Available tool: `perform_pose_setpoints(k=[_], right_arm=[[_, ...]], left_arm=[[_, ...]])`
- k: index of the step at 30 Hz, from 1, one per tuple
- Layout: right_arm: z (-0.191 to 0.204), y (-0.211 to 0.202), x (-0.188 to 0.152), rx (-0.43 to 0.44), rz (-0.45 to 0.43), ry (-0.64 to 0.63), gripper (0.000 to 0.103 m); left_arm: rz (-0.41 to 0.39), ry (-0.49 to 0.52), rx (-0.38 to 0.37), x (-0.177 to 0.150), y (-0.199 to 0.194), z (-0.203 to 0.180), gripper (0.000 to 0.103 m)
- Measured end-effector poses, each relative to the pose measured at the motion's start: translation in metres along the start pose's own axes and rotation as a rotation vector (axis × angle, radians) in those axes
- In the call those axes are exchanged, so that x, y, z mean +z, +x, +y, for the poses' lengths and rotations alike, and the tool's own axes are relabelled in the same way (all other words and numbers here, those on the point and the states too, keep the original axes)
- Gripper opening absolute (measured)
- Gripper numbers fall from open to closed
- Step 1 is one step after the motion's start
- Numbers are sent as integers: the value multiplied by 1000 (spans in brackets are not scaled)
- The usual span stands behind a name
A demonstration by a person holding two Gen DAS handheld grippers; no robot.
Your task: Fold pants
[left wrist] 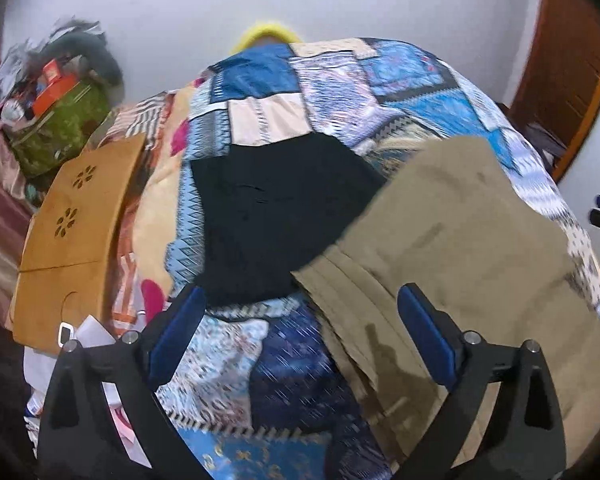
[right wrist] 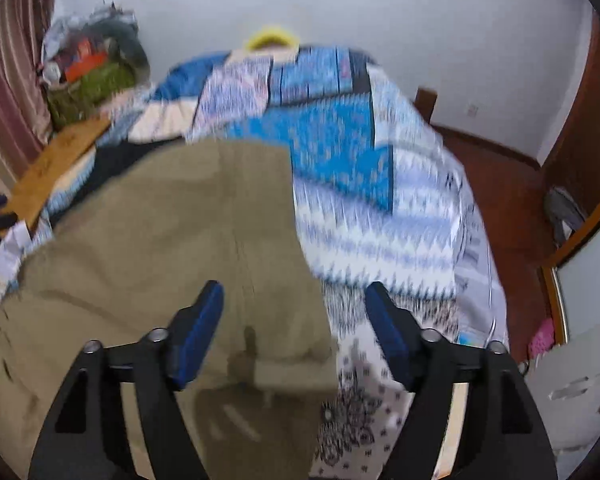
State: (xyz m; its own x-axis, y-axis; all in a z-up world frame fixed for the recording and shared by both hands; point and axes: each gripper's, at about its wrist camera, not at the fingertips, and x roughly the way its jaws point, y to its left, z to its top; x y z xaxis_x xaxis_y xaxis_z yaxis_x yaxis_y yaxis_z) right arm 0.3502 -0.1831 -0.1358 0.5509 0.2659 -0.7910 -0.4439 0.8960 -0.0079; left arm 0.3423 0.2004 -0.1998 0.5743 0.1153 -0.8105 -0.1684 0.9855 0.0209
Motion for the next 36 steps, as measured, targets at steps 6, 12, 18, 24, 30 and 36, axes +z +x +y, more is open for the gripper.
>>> perform_pose_setpoints(k=[6,12,18,24,30,36], right_arm=[[9,24,42,5,-55,-4,76],[13,67,67,0,-73,-16,76],[3,120,79,-34,-36,42,76],[-2,167,88,8,17,88,69],[2,172,91,122,42,172,26],[23,150,92,27,7,101,12]], left_arm=[[80,-112,-33,17,53,24,98],[151,-122,-83,21,101,20,98],[230,-111,-179,10,137,9,98],[228,-112,-278,5,142,0,67],[192,-79,-225,6,131,-10,53],[42,12,-41,15,97,-26,46]])
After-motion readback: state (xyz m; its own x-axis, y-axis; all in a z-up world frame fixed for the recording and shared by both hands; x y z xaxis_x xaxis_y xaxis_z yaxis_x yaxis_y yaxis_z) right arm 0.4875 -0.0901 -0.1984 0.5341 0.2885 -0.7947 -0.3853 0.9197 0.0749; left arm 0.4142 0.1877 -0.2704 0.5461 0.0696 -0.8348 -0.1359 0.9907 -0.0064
